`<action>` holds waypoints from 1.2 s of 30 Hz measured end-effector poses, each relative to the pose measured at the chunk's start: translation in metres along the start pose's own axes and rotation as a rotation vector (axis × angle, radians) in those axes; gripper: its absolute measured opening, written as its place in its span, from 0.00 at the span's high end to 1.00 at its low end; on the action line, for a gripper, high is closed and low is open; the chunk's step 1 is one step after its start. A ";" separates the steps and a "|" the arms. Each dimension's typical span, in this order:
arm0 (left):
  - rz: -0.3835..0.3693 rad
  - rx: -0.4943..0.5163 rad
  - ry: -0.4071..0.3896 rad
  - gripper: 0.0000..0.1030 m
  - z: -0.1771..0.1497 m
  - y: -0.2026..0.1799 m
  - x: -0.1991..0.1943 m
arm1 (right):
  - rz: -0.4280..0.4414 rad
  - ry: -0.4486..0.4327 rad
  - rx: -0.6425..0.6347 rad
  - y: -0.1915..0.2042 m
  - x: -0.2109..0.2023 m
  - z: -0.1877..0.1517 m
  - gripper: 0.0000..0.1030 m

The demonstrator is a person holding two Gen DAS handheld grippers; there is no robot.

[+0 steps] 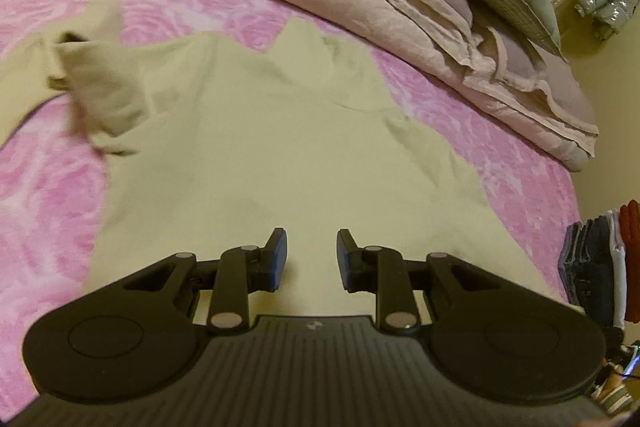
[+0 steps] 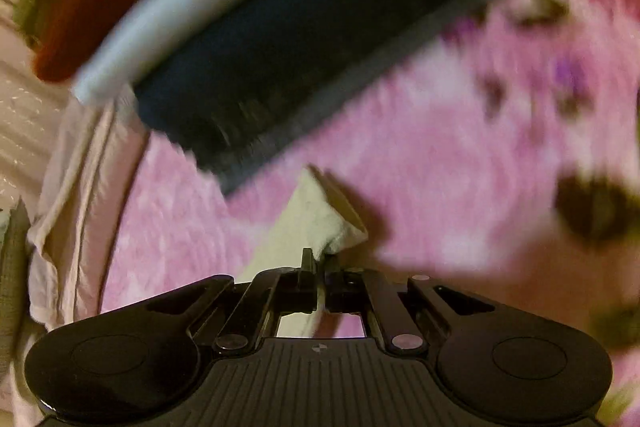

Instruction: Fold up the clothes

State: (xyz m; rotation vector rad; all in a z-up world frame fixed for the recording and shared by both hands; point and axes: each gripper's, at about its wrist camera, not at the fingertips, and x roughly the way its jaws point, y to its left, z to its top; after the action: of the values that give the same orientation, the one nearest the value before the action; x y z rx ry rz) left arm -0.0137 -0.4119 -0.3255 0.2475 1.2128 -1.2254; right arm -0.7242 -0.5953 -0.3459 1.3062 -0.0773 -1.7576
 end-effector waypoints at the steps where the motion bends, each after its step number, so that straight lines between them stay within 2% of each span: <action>1: 0.023 -0.005 -0.005 0.79 -0.002 0.006 -0.004 | -0.014 -0.014 -0.012 0.000 -0.004 0.001 0.99; 3: 0.068 -0.024 -0.010 0.79 -0.006 0.021 -0.012 | -0.046 -0.033 -0.040 0.000 -0.010 0.001 0.98; 5: 0.119 -0.044 -0.016 0.79 -0.010 0.038 -0.021 | -0.106 0.032 -0.064 -0.002 0.002 -0.003 0.94; 6: 0.152 -0.044 -0.024 0.77 -0.011 0.048 -0.027 | -0.132 0.042 -0.059 -0.002 0.004 -0.004 0.75; 8: 0.231 -0.027 -0.044 0.71 -0.014 0.067 -0.040 | -0.170 0.011 -0.044 0.002 0.000 -0.007 0.54; 9: 0.276 -0.011 -0.055 0.70 -0.014 0.076 -0.047 | -0.208 -0.025 -0.056 0.009 -0.006 -0.008 0.26; 10: 0.322 0.009 -0.065 0.69 -0.014 0.086 -0.053 | -0.240 -0.059 -0.086 0.017 -0.013 -0.012 0.12; 12: 0.405 0.056 -0.083 0.65 -0.013 0.104 -0.063 | -0.271 -0.085 -0.152 0.030 -0.025 -0.015 0.12; 14: 0.481 0.117 -0.104 0.58 -0.009 0.121 -0.067 | -0.267 -0.056 -0.182 0.039 -0.030 -0.024 0.12; 16: 0.526 0.172 -0.125 0.57 -0.003 0.137 -0.065 | -0.248 -0.014 -0.164 0.046 -0.026 -0.033 0.12; 19: 0.533 0.199 -0.128 0.52 0.013 0.160 -0.045 | -0.224 0.041 -0.126 0.049 -0.030 -0.058 0.12; 22: 0.519 0.177 -0.124 0.52 0.029 0.180 -0.021 | -0.212 0.091 -0.121 0.059 -0.039 -0.088 0.12; 24: 0.504 0.166 -0.119 0.60 0.039 0.191 -0.005 | -0.204 0.122 -0.133 0.066 -0.047 -0.110 0.12; 26: 0.465 0.223 -0.098 0.81 0.042 0.194 0.004 | -0.201 0.139 -0.140 0.073 -0.053 -0.127 0.12; 27: 0.436 0.233 -0.093 0.97 0.045 0.196 0.003 | -0.199 0.144 -0.142 0.076 -0.055 -0.134 0.12; 28: 0.414 0.242 -0.091 0.97 0.047 0.198 0.000 | -0.198 0.149 -0.145 0.080 -0.057 -0.142 0.12; 30: 0.426 0.258 -0.129 0.97 0.051 0.206 -0.020 | -0.195 0.158 -0.150 0.086 -0.062 -0.156 0.12; 33: 0.466 0.220 -0.213 0.97 0.066 0.233 -0.075 | -0.195 0.158 -0.152 0.095 -0.070 -0.172 0.12; 36: 0.518 0.094 -0.306 0.97 0.087 0.272 -0.146 | -0.185 0.163 -0.154 0.102 -0.076 -0.186 0.12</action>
State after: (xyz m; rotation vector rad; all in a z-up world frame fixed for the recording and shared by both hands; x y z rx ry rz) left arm 0.2769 -0.2812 -0.2905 0.3996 0.7612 -0.8291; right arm -0.5135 -0.5210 -0.3177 1.3725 0.2737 -1.7640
